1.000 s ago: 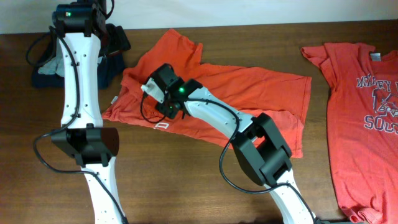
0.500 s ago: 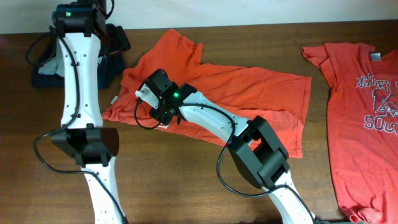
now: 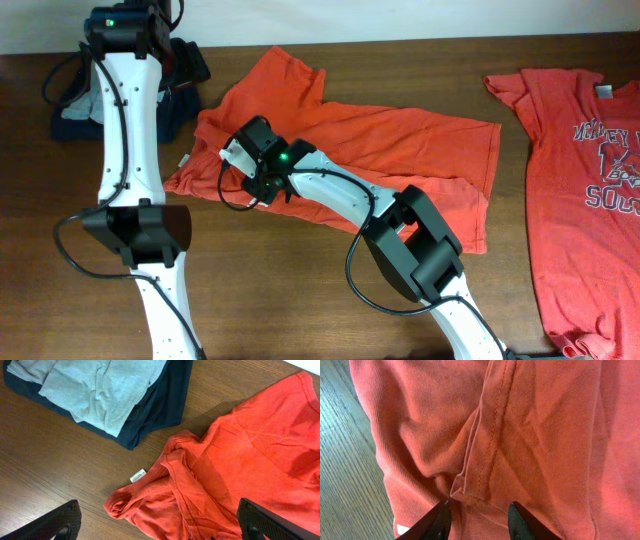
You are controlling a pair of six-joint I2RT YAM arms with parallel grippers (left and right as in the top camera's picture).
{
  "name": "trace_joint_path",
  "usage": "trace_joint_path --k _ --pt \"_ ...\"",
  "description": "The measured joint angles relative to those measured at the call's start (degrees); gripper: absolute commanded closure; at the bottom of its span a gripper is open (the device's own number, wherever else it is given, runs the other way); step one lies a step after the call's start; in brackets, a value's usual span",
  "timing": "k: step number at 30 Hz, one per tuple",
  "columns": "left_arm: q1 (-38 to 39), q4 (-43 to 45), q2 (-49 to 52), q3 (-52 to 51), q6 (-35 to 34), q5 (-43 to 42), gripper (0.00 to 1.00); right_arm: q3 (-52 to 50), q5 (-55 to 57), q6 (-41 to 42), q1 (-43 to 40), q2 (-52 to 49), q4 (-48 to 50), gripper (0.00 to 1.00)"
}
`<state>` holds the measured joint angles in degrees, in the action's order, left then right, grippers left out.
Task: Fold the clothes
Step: 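Lower the right gripper and pinch the shirt's inner fold edge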
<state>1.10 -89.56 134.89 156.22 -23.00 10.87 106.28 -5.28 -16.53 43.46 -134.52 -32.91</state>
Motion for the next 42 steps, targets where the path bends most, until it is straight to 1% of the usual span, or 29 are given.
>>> trace_joint_path --k 11,13,17,18,20,21,26,42 --pt "0.0 0.0 0.0 0.0 0.0 0.0 0.01 0.0 -1.2 0.1 0.0 -1.2 0.7 0.61" --pt "0.0 0.0 0.0 0.0 0.0 0.0 0.01 0.0 -1.3 0.0 0.0 -1.3 0.7 0.63" --pt "0.0 0.0 0.0 0.0 0.0 0.0 0.01 0.0 -1.5 0.0 0.0 -1.5 1.3 0.73" --pt "0.0 0.0 0.0 0.0 0.0 0.0 0.01 0.0 -1.5 0.1 0.0 -1.5 1.3 0.76" --pt "0.0 0.0 0.0 0.0 0.0 0.0 0.01 0.0 -1.7 -0.1 0.0 -1.5 1.3 0.88" --pt "0.0 0.0 0.0 0.0 0.0 0.0 0.01 0.0 -1.7 -0.2 0.0 -1.5 1.3 0.91" --pt "0.0 0.0 0.0 0.0 0.0 0.0 0.01 0.0 -1.7 0.1 0.0 -1.5 1.3 0.96" --pt "0.0 0.0 0.0 0.0 0.0 0.0 0.01 0.0 -1.7 0.1 -0.3 -0.5 1.7 0.96"
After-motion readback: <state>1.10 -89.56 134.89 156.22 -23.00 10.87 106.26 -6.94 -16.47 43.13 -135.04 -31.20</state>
